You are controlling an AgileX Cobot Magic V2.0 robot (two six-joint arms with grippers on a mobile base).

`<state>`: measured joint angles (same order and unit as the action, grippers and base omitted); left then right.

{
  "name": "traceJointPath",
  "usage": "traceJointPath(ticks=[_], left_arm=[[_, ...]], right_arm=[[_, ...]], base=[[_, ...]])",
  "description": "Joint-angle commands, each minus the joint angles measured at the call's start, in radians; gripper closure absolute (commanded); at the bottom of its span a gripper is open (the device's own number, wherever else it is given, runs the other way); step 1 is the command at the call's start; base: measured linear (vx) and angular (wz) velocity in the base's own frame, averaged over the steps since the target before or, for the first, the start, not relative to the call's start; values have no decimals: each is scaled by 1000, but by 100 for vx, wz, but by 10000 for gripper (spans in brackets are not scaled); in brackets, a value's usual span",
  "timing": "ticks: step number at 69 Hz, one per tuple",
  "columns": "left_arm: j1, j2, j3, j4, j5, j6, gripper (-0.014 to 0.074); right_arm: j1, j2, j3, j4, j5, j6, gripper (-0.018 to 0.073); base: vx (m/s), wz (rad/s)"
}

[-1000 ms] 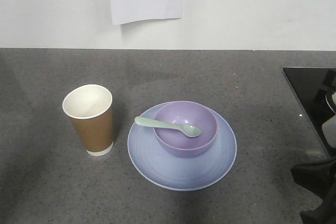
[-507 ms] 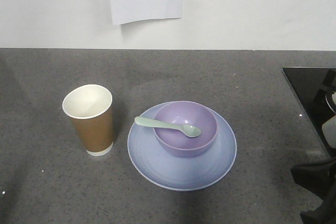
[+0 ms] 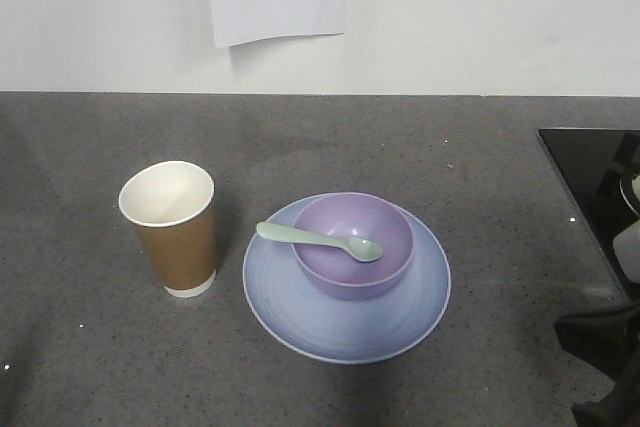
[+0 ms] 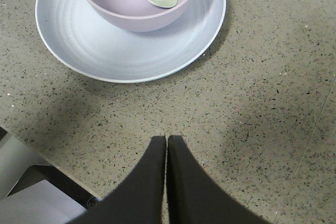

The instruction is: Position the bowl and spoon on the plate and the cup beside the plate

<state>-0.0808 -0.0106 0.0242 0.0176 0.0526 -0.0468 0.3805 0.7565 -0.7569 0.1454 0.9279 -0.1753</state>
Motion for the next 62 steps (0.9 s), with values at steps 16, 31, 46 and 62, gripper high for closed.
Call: traceJointPath(ticks=[16, 31, 46, 62], left_arm=[[1, -9, -20, -18, -47, -13, 604], [1, -9, -20, -18, -65, -13, 604], [1, -9, -21, -18, -62, -13, 604], [1, -8, -21, -18, -62, -13, 604]], right_arm=[[2, -2, -24, 1, -48, -12, 568], [2, -2, -24, 1, -48, -12, 568], [2, -2, -24, 1, -48, -12, 568], [2, -2, -24, 1, -48, -12, 568]], base=[[0, 0], [0, 0], [0, 0], [0, 0]])
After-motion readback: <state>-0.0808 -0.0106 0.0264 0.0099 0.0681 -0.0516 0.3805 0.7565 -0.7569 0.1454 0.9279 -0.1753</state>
